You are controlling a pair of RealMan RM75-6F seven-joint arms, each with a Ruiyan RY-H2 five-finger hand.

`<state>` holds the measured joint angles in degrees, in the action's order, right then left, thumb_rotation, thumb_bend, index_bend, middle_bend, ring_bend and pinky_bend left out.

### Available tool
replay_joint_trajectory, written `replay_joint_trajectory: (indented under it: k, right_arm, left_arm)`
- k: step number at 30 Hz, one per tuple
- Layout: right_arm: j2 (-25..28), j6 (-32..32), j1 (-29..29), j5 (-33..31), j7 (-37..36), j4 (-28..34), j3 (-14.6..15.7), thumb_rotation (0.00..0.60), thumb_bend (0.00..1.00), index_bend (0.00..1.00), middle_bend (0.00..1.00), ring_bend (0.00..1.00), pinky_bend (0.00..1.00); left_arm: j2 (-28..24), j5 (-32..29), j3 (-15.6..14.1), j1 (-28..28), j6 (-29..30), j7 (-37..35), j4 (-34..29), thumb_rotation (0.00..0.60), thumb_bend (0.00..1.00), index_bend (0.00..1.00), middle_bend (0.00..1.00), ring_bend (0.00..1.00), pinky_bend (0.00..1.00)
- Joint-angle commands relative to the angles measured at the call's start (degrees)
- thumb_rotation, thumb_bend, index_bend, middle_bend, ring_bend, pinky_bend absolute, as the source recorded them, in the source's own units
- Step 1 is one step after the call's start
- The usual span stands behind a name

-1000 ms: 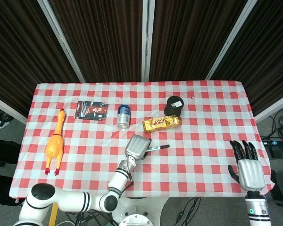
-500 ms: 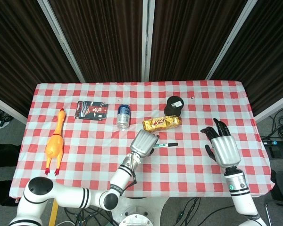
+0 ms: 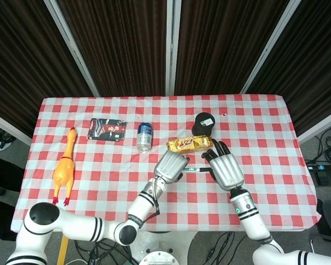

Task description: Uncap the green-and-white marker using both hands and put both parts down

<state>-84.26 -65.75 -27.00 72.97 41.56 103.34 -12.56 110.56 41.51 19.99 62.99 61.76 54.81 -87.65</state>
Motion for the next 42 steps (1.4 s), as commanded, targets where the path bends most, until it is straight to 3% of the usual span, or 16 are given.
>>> replay_joint_trajectory:
  k: [1,9,27,42]
  right_arm:
    - [-1.74,0.36,-0.97,-0.97,0.74,-1.35,0.75,0.6,0.26,0.37,0.34,0.05,0.14]
    - [-4.73,-0.28,-2.12,-2.1,0.38,-4.72,2.12,0.6,0.26,0.41,0.37,0.08,0.14]
    - [-6.11,-1.05,-3.65,-2.28,-2.18,-7.47,3.3,0.6,0.26,0.48,0.43,0.13,0.15]
    - [-7.27,-2.85,-4.07,-2.06,-2.71,-8.49,3.79,0.6,0.27,0.62,0.54,0.21,0.18]
  left_arm:
    - [-0.06,-0.03,-0.28,0.35,-0.08,-0.51,0.09,0.6,0.38,0.57,0.61,0.78,0.74]
    - [-0.35,-0.25,-1.16,1.0,0.52,-1.3,0.12,0.6,0.38,0.57,0.61,0.78,0.74]
    - [-0.79,-0.67,-1.92,1.74,1.15,-3.33,0.67,0.6,0.37,0.57,0.61,0.78,0.74]
    - [-1.36,-1.01,-2.53,1.74,2.18,-3.95,-0.72,0.6,0.37,0.57,0.61,0.78,0.74]
